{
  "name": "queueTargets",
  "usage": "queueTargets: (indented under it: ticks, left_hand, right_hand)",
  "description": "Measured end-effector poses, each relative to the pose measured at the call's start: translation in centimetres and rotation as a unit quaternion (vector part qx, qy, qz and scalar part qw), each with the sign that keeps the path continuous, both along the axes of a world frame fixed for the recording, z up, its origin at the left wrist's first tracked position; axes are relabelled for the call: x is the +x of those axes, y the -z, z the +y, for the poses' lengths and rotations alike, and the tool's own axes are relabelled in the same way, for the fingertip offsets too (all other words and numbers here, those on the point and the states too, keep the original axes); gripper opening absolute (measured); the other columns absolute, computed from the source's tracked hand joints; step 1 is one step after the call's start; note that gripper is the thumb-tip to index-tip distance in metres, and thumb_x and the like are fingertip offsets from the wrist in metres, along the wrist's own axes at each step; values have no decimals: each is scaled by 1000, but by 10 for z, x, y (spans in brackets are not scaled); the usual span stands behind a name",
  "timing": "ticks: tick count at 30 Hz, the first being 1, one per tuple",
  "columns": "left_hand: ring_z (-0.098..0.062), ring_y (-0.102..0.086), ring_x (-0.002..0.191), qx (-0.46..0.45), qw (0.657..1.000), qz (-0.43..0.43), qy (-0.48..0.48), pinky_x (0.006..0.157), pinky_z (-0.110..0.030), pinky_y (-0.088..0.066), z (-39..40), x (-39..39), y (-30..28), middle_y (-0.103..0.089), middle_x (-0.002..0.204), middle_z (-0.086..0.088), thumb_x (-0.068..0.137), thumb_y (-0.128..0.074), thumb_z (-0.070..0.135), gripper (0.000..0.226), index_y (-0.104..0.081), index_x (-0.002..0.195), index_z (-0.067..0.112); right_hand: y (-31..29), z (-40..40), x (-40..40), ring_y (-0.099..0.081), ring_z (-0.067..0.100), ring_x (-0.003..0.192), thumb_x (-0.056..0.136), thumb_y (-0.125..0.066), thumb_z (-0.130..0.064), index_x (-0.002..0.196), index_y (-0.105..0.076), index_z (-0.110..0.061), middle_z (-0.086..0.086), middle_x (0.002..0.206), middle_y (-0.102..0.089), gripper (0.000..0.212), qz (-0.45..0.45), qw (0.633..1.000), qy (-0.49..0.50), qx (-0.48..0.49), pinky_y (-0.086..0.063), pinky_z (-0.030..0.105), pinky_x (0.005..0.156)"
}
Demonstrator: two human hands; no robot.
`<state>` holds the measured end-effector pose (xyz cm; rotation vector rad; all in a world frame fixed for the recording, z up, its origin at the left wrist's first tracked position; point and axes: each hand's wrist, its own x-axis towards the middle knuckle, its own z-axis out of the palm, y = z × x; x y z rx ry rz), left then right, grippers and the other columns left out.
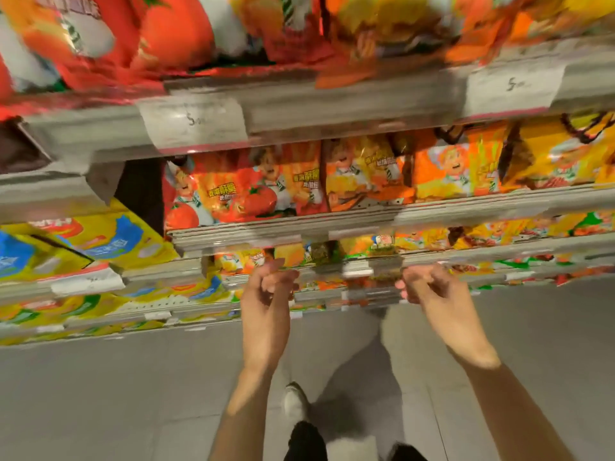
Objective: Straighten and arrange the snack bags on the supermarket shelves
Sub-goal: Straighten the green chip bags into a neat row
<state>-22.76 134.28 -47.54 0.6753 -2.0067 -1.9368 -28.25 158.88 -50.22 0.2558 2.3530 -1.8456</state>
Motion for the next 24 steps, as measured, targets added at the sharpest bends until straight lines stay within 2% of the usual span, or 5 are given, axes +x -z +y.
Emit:
queueTargets:
  ticks: [5, 9, 13, 17, 24]
  left_hand:
    - [-12, -73, 81, 8, 1000, -19, -6, 72, -24, -56, 12, 4, 52, -77, 92, 1, 100, -55, 2, 22, -67, 107, 19]
    - [-35, -68, 86, -26, 1000, 14, -5, 82, -41, -56, 26, -13, 116, -71, 93, -23, 100, -53, -1, 15, -64, 105, 8]
    - [-16, -72, 83, -55, 997, 61, -4, 73, -24, -54, 34, -42, 183, -77, 89, 0, 93, -66, 25, 17, -67, 110, 24]
    - [-7, -72, 88, -97, 985, 143, 13, 77, -11, -49, 33, -70, 230, -78, 92, 4, 94, -70, 27, 16, -67, 109, 31]
    - [-7, -69, 87, -207, 937, 280, 11, 78, -15, -53, 44, -103, 253, -73, 93, 9, 97, -70, 18, 12, -69, 107, 24]
  right_hand:
    - [48, 2, -7, -69, 11, 75, 99, -64, -13, 90, -72, -23, -6, 78, -77, 16, 17, 1000, 12, -2, -55, 33, 83]
    - [104, 9, -32, -63, 0, 64, 94, -68, -7, 81, -72, -23, -15, 70, -73, 21, 68, 998, -2, -10, -49, 16, 65]
    - [160, 17, -65, -67, 5, 72, 98, -65, -18, 84, -73, -26, -6, 79, -75, 17, 151, 987, -25, 39, -51, 16, 69]
    - [203, 25, -95, -62, 8, 61, 96, -67, -18, 81, -74, -27, -5, 74, -73, 19, 232, 973, -14, -5, -48, 15, 51]
    - [237, 34, -125, -69, 0, 82, 95, -68, -36, 90, -73, -45, -18, 89, -75, 12, 403, 915, -16, 20, -50, 15, 79]
